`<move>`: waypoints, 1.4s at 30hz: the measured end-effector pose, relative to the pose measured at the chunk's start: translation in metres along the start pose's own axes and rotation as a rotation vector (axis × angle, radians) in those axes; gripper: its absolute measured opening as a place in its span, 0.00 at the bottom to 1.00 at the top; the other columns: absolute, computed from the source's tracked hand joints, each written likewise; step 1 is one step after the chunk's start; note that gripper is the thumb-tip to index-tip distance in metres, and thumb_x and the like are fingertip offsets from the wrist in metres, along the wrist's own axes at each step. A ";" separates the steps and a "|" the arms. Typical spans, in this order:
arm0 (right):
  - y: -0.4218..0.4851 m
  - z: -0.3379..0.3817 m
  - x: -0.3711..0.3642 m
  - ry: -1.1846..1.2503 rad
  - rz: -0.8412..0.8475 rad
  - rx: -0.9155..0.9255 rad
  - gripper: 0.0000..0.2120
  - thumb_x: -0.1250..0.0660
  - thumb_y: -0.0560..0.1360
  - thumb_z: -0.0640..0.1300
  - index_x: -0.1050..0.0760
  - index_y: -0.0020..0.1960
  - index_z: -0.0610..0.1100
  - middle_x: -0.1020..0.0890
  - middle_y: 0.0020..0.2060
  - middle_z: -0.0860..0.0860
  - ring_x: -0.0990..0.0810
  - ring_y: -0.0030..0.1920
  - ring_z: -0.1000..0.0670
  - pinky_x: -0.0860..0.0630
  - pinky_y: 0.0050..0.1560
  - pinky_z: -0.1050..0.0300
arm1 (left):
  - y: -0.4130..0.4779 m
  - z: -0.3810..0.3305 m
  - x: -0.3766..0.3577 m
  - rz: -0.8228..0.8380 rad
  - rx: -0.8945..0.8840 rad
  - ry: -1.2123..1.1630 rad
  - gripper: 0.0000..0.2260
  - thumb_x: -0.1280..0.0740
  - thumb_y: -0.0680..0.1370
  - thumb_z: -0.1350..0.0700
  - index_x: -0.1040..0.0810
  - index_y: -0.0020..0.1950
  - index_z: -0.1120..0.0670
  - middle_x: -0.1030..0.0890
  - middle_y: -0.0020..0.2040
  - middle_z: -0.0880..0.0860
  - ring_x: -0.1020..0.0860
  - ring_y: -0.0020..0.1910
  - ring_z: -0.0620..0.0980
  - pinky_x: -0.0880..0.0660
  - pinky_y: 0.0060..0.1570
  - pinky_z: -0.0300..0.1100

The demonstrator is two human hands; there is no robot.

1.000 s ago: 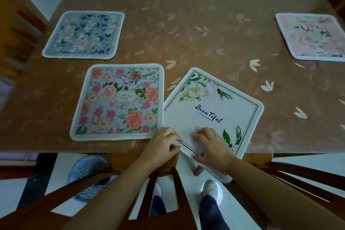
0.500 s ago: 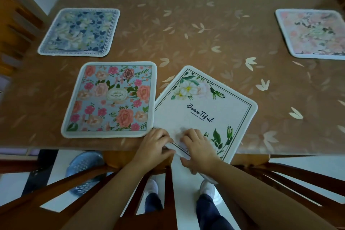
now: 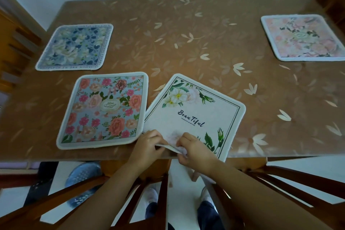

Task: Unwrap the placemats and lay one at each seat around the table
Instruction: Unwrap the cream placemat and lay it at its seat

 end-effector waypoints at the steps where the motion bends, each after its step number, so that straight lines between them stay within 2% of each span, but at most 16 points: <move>1: -0.002 -0.002 0.004 0.009 -0.018 -0.007 0.10 0.37 0.70 0.38 0.27 0.51 0.39 0.26 0.50 0.42 0.28 0.51 0.44 0.29 0.49 0.52 | 0.003 -0.004 -0.001 -0.011 0.015 -0.034 0.05 0.27 0.67 0.66 0.18 0.41 0.60 0.22 0.39 0.56 0.23 0.41 0.53 0.26 0.42 0.48; 5: -0.014 -0.020 0.027 0.053 -0.105 -0.048 0.07 0.36 0.69 0.36 0.26 0.47 0.39 0.25 0.47 0.43 0.27 0.48 0.46 0.31 0.47 0.59 | 0.018 -0.029 -0.011 -0.023 0.027 -0.118 0.02 0.28 0.69 0.64 0.18 0.41 0.59 0.24 0.38 0.52 0.24 0.40 0.51 0.26 0.41 0.45; 8: -0.027 -0.039 0.048 0.046 -0.165 -0.064 0.05 0.34 0.69 0.34 0.25 0.45 0.38 0.24 0.45 0.42 0.26 0.46 0.44 0.28 0.48 0.54 | 0.031 -0.049 -0.021 -0.019 0.011 -0.148 0.02 0.27 0.69 0.63 0.18 0.40 0.60 0.24 0.39 0.54 0.24 0.40 0.52 0.26 0.41 0.45; 13: -0.041 -0.073 0.076 0.027 -0.281 -0.121 0.05 0.33 0.67 0.30 0.23 0.42 0.37 0.22 0.43 0.41 0.24 0.45 0.43 0.31 0.46 0.59 | 0.055 -0.082 -0.041 -0.042 0.019 -0.214 0.03 0.27 0.69 0.64 0.19 0.41 0.61 0.23 0.40 0.57 0.24 0.40 0.53 0.27 0.41 0.43; 19: -0.051 -0.120 0.103 0.009 -0.335 -0.151 0.07 0.33 0.66 0.28 0.23 0.40 0.37 0.22 0.42 0.42 0.24 0.46 0.43 0.31 0.46 0.60 | 0.071 -0.110 -0.076 -0.002 0.069 -0.280 0.06 0.30 0.70 0.68 0.19 0.45 0.61 0.25 0.43 0.54 0.24 0.43 0.51 0.29 0.44 0.33; 23: -0.061 -0.149 0.117 0.023 -0.361 -0.183 0.07 0.33 0.66 0.28 0.22 0.40 0.37 0.22 0.42 0.42 0.24 0.47 0.44 0.29 0.47 0.59 | 0.079 -0.114 -0.092 0.001 0.113 -0.295 0.06 0.30 0.70 0.67 0.19 0.45 0.59 0.26 0.40 0.47 0.25 0.40 0.43 0.32 0.42 0.23; 27: -0.074 -0.174 0.128 0.015 -0.365 -0.221 0.07 0.33 0.66 0.28 0.21 0.41 0.37 0.22 0.42 0.43 0.24 0.47 0.44 0.29 0.48 0.58 | 0.090 -0.125 -0.109 0.032 0.149 -0.307 0.06 0.28 0.69 0.65 0.18 0.44 0.57 0.26 0.40 0.45 0.25 0.40 0.41 0.33 0.40 0.25; 32: -0.094 -0.200 0.141 0.016 -0.410 -0.253 0.07 0.31 0.66 0.28 0.21 0.40 0.37 0.21 0.42 0.43 0.23 0.46 0.43 0.24 0.48 0.52 | 0.113 -0.145 -0.131 0.078 0.122 -0.287 0.04 0.29 0.71 0.63 0.18 0.44 0.56 0.26 0.40 0.44 0.25 0.40 0.46 0.28 0.41 0.36; 34: -0.100 -0.210 0.145 0.021 -0.421 -0.278 0.07 0.31 0.65 0.28 0.21 0.41 0.37 0.22 0.42 0.42 0.23 0.46 0.42 0.25 0.49 0.52 | 0.123 -0.152 -0.138 0.093 0.091 -0.261 0.04 0.29 0.71 0.63 0.18 0.44 0.56 0.27 0.39 0.44 0.25 0.40 0.47 0.29 0.41 0.37; 38: -0.108 -0.227 0.149 0.017 -0.449 -0.299 0.07 0.31 0.65 0.27 0.21 0.39 0.36 0.22 0.40 0.41 0.23 0.45 0.41 0.24 0.46 0.50 | 0.133 -0.162 -0.152 0.098 0.076 -0.266 0.04 0.29 0.71 0.64 0.18 0.44 0.57 0.28 0.39 0.44 0.25 0.41 0.48 0.29 0.41 0.36; 42: -0.112 -0.235 0.145 0.005 -0.423 -0.282 0.05 0.30 0.65 0.29 0.21 0.39 0.36 0.22 0.40 0.41 0.23 0.44 0.42 0.24 0.45 0.50 | 0.125 -0.156 -0.163 0.119 0.123 -0.269 0.06 0.28 0.70 0.63 0.18 0.43 0.53 0.27 0.41 0.43 0.26 0.42 0.40 0.32 0.41 0.25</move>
Point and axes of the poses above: each hand's wrist, its own y-axis towards the middle knuckle, its own x-axis out of the back of the hand, z = x × y, the point moved 1 cm from there along y, towards the middle knuckle
